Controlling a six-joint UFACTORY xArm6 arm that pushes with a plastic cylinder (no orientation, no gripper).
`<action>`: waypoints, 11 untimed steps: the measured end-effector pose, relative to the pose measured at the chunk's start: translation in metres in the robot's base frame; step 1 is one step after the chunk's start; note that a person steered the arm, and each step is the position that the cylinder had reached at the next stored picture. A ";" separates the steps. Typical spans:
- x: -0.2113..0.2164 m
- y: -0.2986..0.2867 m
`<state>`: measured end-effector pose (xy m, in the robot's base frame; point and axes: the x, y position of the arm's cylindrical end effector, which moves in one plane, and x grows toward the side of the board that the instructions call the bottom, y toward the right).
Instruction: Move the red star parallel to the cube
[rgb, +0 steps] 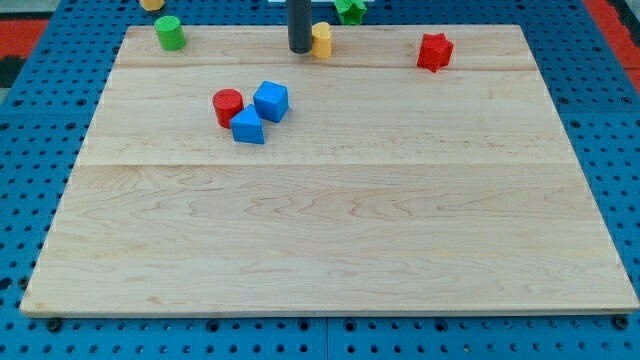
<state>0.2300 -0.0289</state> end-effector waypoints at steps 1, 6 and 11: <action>-0.012 0.000; 0.052 0.080; 0.200 0.113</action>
